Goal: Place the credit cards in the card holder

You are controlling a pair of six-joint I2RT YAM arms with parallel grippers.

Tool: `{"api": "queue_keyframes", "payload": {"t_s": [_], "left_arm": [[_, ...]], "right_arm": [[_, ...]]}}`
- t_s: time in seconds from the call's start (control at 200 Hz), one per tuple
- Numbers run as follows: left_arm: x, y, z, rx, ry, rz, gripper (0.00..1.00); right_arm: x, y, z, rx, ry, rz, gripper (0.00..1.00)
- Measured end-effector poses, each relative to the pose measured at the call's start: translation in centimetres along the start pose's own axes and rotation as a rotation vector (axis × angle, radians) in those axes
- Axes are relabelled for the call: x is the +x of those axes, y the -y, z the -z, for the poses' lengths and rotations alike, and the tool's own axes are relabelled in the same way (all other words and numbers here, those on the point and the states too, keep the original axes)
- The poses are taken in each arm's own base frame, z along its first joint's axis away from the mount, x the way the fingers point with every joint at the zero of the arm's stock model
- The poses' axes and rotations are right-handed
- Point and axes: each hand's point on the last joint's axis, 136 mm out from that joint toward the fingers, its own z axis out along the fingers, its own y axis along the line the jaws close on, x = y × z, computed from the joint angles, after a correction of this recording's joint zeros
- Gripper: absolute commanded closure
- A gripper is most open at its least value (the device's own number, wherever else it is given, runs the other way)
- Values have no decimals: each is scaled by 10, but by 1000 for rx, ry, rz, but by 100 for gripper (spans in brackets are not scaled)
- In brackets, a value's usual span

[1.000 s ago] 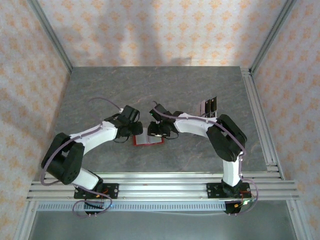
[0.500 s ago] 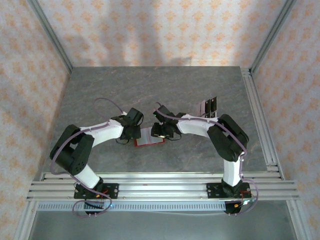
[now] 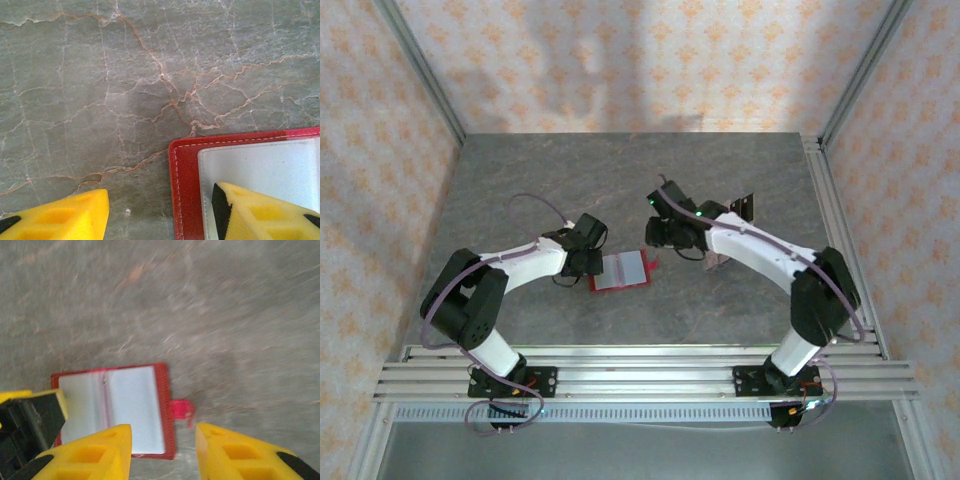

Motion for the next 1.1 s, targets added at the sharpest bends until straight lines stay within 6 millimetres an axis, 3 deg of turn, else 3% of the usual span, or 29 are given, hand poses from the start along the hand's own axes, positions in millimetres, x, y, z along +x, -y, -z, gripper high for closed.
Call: {"api": "queue_keyframes", "payload": {"t_s": [0.125,0.21,0.285,0.646,1.096], "left_arm": [[1,2,1,10,-2,-1,42],[0,4,2,16,0,-4,42],[-1,5,4,21,5,-5,42],[-4,8,9,34,22,-4,42],[-4,8,9,35,23,-4,42]], "right_arm": [[-13,49,7,129,9,-34,62],[-11,81,4,224,-20,-49,63],[-5,97,2,282,-46,-43,64],[14,128,-12,434,-115,-1,65],[27,151,-31,511,-181,-8,66]]}}
